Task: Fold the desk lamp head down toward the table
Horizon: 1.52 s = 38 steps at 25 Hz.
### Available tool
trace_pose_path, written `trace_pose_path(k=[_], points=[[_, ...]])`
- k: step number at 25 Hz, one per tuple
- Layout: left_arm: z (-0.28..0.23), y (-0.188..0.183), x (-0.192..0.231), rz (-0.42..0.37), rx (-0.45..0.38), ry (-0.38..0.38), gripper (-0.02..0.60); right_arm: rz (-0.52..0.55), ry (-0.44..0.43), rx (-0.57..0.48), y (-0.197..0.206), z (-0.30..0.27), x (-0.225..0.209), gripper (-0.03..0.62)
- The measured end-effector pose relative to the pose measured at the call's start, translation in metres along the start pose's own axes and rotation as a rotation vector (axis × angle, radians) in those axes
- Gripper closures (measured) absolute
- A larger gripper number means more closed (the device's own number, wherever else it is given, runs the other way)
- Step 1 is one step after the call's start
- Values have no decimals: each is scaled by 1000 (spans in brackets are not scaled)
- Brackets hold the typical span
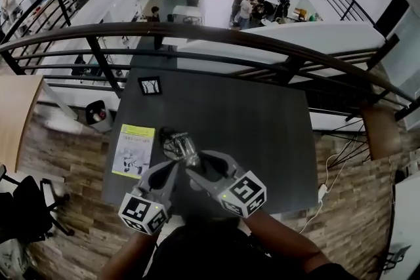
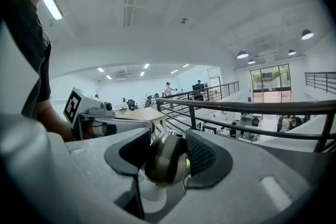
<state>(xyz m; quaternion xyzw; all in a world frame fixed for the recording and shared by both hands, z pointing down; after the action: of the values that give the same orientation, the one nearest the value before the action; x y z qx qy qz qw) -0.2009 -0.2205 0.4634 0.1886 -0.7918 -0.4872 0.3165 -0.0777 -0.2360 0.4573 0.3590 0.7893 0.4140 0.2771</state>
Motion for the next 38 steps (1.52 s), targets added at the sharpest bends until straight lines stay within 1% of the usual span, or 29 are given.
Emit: trace_pose_path(k=[2,4,8,15,20,27,34,38], points=[[0,2,1,4,5,0,580,-3,-2,-3,1,2,1,385],[-1,6,1,9,13,0,580,4,6,15,7,2,2,388],[0,14,1,26,17,-6,580,31,32,69,29,-5,4,399],[3,26,2,41,32,-11,580,61,43,113,57,-14,15,404],[1,28,-3,41,41,-12,580,90,56,155,79,-18,20,407],[-2,34,-2,60,56,-9,580,130,81,206,105,-28,25,411],[-4,40,1,83,64,-5,580,110,73,281,137,-47,24,424],[-6,42,3,93,74,-12,580,119,89,330,155,-58,20,427]])
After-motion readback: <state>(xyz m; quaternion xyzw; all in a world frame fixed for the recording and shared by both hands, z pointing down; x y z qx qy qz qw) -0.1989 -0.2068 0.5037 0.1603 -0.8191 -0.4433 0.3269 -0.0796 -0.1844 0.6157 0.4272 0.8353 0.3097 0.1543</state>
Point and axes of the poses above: the fingertips, and each gripper's own axes: z backward along the fingers, x to its left, y out of its underside, the point moved 6 cm from there along z, backward along the fingers, and after that the axes turned 15 degrees about x, right-handed, at the moved point
